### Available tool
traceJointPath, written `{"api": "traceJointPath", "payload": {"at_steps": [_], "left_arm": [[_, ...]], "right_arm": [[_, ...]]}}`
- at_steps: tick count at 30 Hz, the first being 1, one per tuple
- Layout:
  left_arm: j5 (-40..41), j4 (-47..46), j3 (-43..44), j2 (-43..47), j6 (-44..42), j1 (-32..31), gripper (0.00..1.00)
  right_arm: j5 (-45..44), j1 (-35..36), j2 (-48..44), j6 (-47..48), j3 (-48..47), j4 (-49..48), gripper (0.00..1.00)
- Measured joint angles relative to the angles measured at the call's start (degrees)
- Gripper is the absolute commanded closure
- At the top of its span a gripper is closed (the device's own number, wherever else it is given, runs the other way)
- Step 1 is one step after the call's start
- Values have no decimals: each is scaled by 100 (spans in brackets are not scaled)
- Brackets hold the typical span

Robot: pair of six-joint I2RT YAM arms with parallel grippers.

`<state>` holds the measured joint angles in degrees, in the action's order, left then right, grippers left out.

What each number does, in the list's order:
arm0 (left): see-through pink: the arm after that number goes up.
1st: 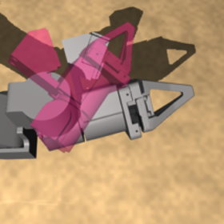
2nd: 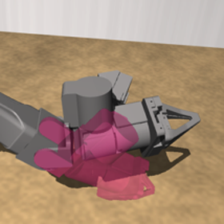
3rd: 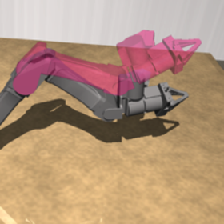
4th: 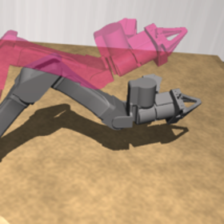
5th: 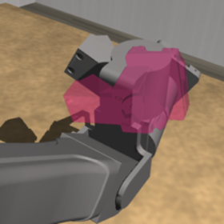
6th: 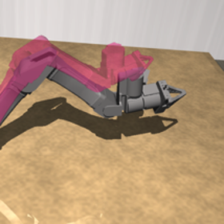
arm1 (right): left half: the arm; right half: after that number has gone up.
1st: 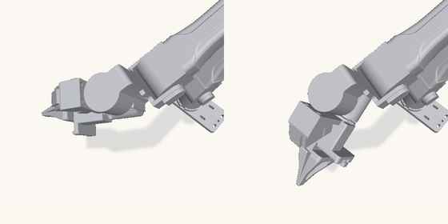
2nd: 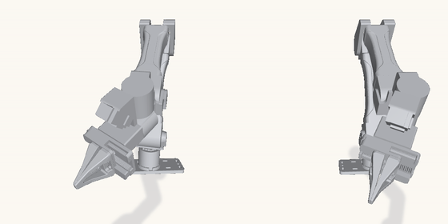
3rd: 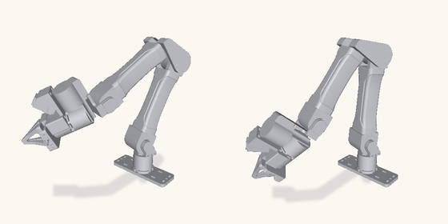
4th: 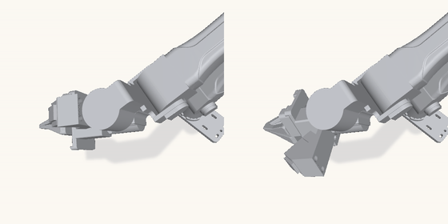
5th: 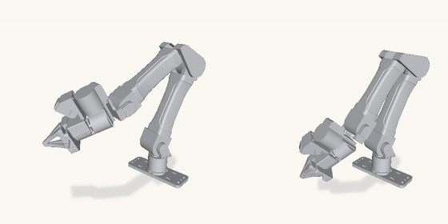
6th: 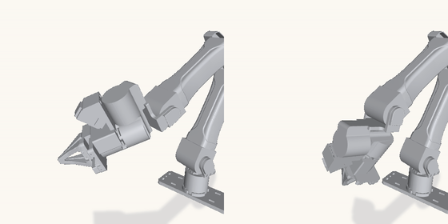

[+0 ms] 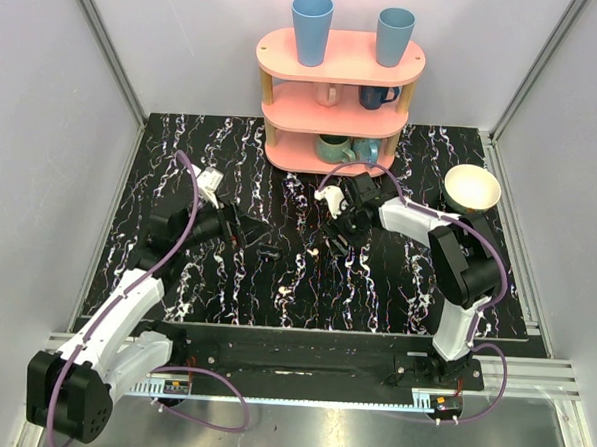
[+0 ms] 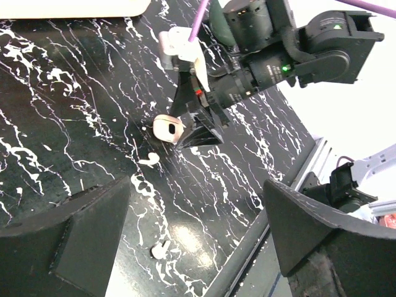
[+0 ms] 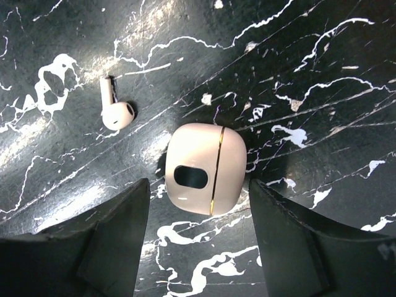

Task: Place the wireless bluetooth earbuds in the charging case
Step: Pick up the charging case from the center of the board, then pass from the right arm to the left

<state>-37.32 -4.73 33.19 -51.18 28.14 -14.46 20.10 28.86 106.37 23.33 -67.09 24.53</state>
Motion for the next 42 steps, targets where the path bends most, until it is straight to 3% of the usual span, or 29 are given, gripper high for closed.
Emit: {"api": "traceJointPath", "payload": {"at_steps": [7, 15, 21, 26, 34, 42], "left_arm": [[-118, -151, 13, 42, 118, -7, 1], [-133, -269, 13, 44, 234, -7, 1], [-31, -319, 0, 46, 420, -7, 1], [297, -396, -33, 46, 693, -7, 1], [691, -15, -28, 33, 627, -7, 1], [122, -267, 9, -245, 544, -107, 1]], "right_arm": [[-61, 0, 146, 4, -153, 42, 48], [-61, 0, 149, 2, -160, 70, 58], [-70, 0, 149, -7, -160, 68, 77], [-107, 0, 57, -74, -37, -122, 79], [52, 28, -2094, -59, 1434, -1257, 81], [203, 654, -3683, 398, 1596, -1731, 82]]}}
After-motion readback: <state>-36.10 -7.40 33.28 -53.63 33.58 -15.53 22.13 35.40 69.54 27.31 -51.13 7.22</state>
